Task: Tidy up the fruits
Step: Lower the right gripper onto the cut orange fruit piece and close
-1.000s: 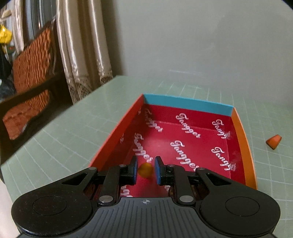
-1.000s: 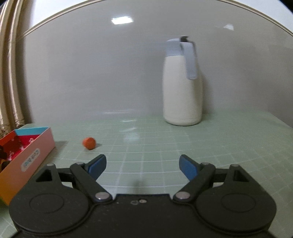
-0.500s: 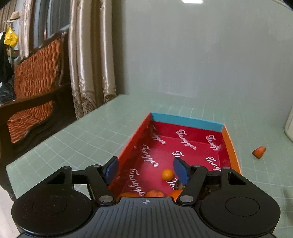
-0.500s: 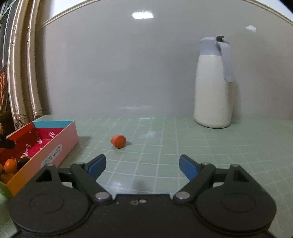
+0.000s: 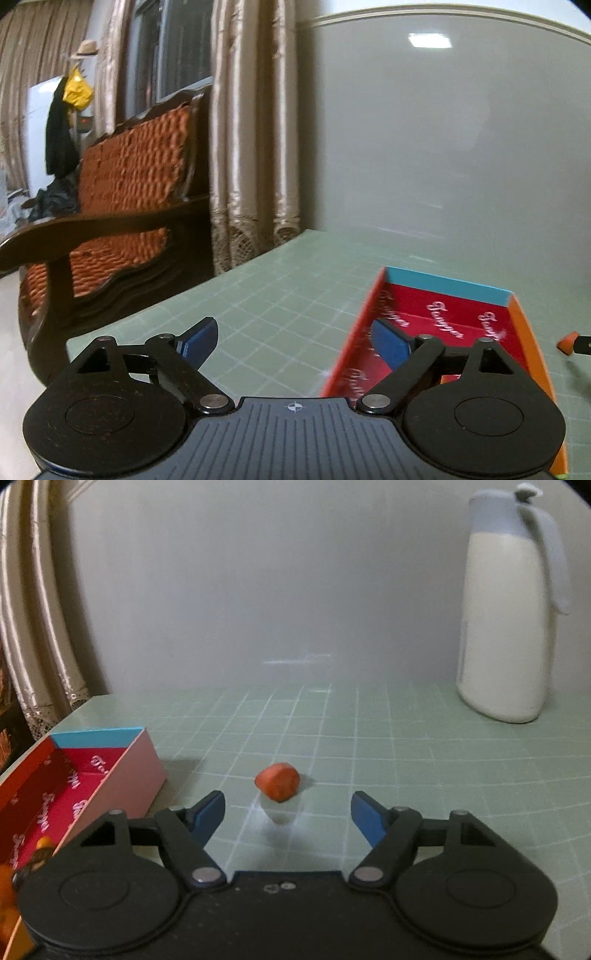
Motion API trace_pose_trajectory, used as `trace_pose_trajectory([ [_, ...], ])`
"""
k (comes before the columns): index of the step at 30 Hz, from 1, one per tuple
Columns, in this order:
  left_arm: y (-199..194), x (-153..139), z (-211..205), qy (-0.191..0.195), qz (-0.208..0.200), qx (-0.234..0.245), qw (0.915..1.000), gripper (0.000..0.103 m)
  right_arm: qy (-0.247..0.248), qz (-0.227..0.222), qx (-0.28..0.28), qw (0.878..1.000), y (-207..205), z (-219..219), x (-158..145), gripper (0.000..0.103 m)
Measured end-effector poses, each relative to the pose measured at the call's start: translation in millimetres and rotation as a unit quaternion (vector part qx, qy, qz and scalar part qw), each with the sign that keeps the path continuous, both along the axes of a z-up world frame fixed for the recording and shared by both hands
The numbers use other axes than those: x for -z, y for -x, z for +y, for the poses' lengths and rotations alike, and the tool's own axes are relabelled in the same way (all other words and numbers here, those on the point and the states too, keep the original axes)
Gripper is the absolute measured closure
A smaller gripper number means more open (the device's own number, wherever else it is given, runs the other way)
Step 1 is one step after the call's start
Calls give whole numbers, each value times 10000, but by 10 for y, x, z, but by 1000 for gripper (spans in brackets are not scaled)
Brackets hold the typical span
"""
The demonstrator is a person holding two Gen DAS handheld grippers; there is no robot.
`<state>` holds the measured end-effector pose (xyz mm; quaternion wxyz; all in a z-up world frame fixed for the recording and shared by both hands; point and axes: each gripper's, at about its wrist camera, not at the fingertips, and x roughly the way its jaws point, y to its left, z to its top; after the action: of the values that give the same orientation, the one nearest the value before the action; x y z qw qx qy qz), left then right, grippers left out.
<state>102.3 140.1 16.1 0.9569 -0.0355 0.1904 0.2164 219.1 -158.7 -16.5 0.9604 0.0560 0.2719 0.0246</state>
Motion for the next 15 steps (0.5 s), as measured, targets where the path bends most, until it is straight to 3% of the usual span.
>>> trace_pose_trajectory([
  [5,15,20,121,53,21,-120,9999,12,59,156,64,9998,-275,99,49,30],
  [8,50,18,183,73,-13,-178,9998,11,146,295,111,9994,-396,142,103,43],
  [10,61,24,230,87,-8,-237,9997,11,144,382,113,9991,-444,165,147,57],
  [13,70,33,295,175,31,-294,9994,10,269,368,113,9989,-472,210,176,68],
  [15,77,41,335,231,48,-334,9992,10,289,333,54,9990,-478,229,176,70],
])
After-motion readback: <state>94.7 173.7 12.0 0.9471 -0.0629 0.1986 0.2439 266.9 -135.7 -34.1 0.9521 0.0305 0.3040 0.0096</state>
